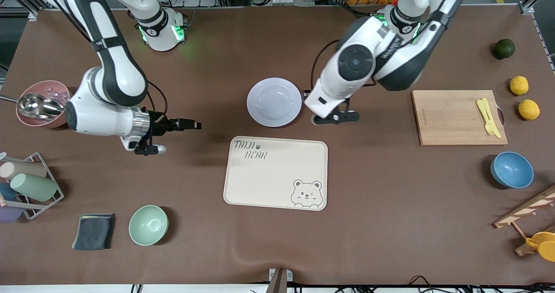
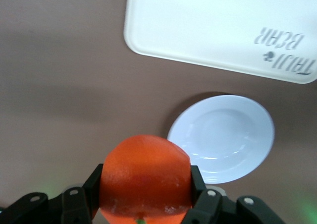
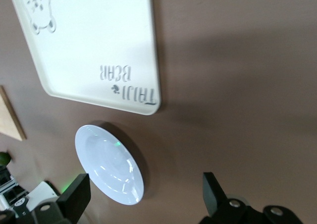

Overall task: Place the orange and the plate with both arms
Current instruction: 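Carry the orange over the white plate with the left gripper, then release the orange onto the plate and withdraw the left gripper, then grasp the plate rim with the right gripper and slide it onto the tray, then set the plate down on the bear tray and open the right gripper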

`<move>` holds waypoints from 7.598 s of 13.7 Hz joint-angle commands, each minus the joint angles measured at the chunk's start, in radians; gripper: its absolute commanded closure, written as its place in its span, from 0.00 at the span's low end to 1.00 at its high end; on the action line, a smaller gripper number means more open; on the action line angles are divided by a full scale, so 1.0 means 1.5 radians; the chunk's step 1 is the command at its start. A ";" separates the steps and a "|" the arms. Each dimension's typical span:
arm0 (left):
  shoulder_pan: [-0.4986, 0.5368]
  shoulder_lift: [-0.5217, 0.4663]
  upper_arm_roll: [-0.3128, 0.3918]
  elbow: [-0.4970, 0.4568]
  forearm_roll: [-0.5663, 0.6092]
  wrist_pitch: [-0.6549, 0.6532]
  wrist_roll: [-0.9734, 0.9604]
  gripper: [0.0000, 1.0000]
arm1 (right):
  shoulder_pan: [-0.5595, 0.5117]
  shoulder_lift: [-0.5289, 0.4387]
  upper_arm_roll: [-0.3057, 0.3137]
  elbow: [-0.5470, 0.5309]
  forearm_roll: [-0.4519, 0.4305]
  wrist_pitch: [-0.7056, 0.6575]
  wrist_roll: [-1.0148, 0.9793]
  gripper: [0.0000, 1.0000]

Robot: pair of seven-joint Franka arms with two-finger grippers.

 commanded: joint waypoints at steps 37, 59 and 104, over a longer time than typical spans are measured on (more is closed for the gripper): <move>0.042 0.019 0.009 0.123 0.171 0.038 -0.143 0.00 | 0.112 0.176 -0.004 -0.096 0.428 0.019 -0.535 0.20; 0.212 -0.147 0.099 0.160 0.099 -0.115 0.223 0.00 | 0.209 0.154 -0.003 -0.117 0.547 0.013 -0.527 1.00; 0.154 -0.198 0.244 0.141 0.067 -0.201 0.362 0.00 | 0.132 0.308 -0.010 0.249 0.290 0.147 -0.073 0.55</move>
